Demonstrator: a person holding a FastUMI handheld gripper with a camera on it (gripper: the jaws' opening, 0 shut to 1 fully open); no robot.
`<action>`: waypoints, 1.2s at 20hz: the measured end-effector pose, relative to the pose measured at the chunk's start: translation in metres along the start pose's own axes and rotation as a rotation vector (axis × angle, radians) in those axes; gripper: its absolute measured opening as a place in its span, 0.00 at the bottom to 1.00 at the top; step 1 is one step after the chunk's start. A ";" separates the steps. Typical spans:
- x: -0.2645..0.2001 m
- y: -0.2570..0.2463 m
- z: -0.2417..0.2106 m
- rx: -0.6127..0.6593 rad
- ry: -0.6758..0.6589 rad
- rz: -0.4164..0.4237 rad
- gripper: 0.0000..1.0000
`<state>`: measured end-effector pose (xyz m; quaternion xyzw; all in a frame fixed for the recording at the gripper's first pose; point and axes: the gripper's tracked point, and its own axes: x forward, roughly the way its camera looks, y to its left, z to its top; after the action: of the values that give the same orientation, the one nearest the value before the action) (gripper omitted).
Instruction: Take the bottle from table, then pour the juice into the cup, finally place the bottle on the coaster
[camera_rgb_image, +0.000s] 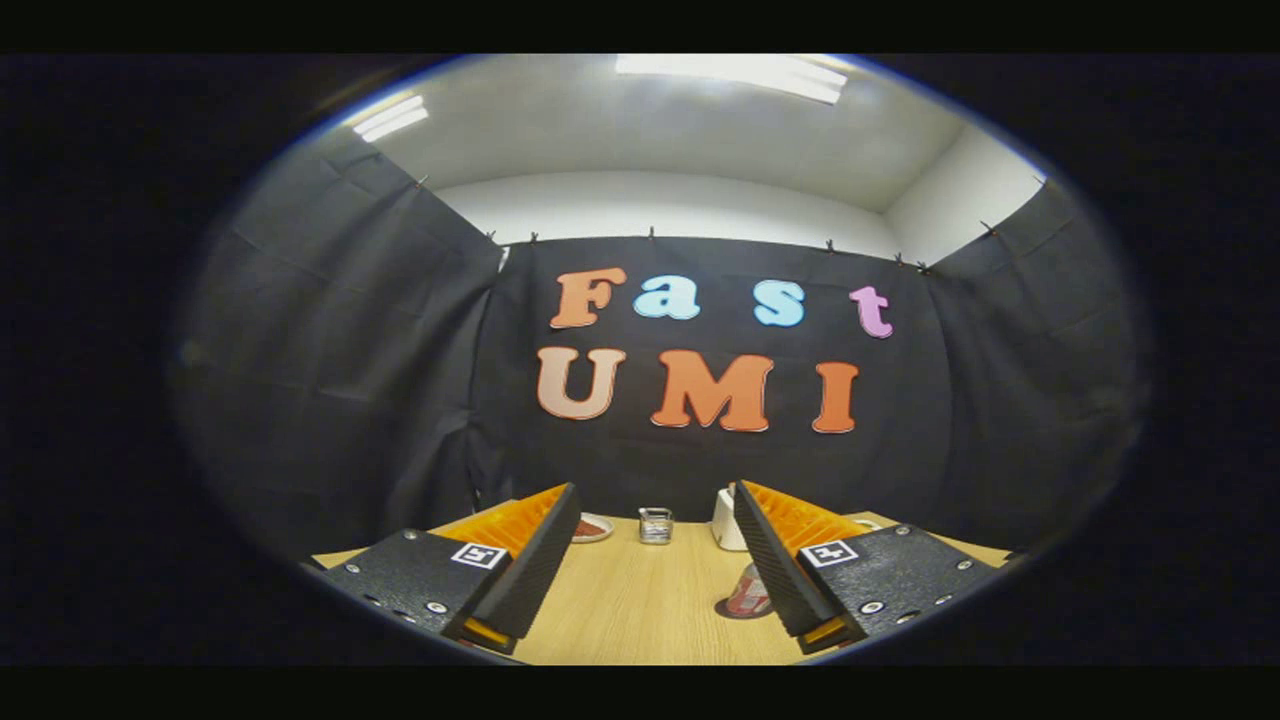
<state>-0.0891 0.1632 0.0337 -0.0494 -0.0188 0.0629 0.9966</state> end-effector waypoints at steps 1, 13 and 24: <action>0.000 0.000 0.000 -0.004 0.004 -0.002 0.91; 0.003 -0.013 -0.009 0.104 -0.004 0.001 0.91; 0.003 -0.003 -0.006 0.109 -0.004 0.043 0.91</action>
<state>-0.0857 0.1605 0.0278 0.0046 -0.0161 0.0854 0.9962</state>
